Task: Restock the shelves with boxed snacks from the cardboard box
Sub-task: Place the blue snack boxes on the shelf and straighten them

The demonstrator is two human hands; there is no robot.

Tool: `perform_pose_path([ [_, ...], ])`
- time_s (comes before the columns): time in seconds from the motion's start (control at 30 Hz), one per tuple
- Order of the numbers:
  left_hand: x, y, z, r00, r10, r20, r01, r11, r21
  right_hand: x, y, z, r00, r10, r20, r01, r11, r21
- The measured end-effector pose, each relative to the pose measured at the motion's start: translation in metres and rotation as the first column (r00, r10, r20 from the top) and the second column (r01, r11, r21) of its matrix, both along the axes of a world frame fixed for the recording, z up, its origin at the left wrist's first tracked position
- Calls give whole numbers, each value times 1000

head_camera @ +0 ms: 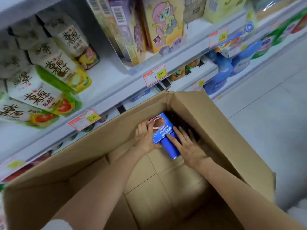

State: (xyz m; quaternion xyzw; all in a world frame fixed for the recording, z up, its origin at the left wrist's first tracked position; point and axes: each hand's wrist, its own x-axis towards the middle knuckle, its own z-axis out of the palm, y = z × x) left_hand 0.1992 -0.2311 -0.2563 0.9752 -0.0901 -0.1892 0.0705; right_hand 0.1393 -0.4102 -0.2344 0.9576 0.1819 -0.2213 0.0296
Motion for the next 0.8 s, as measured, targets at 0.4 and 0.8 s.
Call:
perform_pose_path([
  [0.4,-38,13,26,968,240,77,-224,958,-179,-22,0,9,989,-86,-120,97,991,88],
  [0.8,-150,78,129,606,637,-477,-771,322,-550,-110,19,77,653,-388,-650,740,509,439],
])
